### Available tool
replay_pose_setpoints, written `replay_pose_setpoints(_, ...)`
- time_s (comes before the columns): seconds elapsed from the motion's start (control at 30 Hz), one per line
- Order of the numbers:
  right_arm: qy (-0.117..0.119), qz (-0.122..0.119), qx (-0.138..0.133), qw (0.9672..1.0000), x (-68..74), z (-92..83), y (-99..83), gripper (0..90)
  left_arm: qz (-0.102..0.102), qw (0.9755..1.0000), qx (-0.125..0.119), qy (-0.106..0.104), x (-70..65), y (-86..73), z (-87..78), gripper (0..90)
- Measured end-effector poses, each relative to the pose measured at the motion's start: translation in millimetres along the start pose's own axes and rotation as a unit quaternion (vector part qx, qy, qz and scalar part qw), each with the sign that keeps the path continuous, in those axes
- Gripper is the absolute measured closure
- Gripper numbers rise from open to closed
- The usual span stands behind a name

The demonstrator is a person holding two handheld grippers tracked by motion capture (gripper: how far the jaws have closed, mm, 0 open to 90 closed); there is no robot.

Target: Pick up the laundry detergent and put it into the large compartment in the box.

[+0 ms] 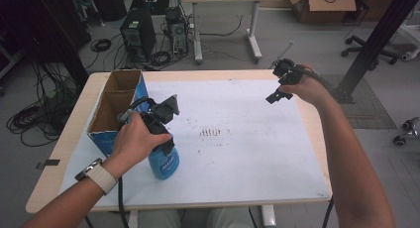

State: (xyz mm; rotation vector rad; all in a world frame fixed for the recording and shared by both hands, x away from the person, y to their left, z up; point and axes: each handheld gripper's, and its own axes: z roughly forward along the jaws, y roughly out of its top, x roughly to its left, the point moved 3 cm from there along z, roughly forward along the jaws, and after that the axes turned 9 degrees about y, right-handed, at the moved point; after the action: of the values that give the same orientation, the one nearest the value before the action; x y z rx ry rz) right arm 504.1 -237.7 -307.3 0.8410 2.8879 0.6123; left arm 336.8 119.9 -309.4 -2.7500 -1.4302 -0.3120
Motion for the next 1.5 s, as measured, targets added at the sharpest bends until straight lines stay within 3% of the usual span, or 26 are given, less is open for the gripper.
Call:
replay_pose_setpoints(0.4,0.0,-0.002,0.0,1.0,0.7,0.4,0.5,6.9,0.005,1.0,-0.003,-0.002,1.4,-0.2,-0.6,37.5)
replay_pose_setpoints(0.53,0.0,-0.001,0.0,1.0,0.0,0.1,-0.1,6.9,0.004,0.9999,-0.004,-0.008,3.0,-0.4,-7.8,37.5)
replay_pose_setpoints(1.0,-0.001,-0.002,-0.004,1.0,0.6,-3.8,-2.0,7.0,-0.012,0.9994,-0.032,0.006,13.5,13.1,-70.2,37.6)
replay_pose_setpoints(1.3,-0.001,-0.002,-0.006,1.0,1.8,-5.0,-1.8,7.0,-0.017,0.9994,-0.029,0.008,21.6,17.1,-103.6,37.6)
replay_pose_setpoints(1.5,-0.002,-0.002,-0.007,1.0,2.2,-5.9,-1.9,7.1,-0.03,0.999,-0.031,0.013,35.0,17.1,-130.7,37.7)
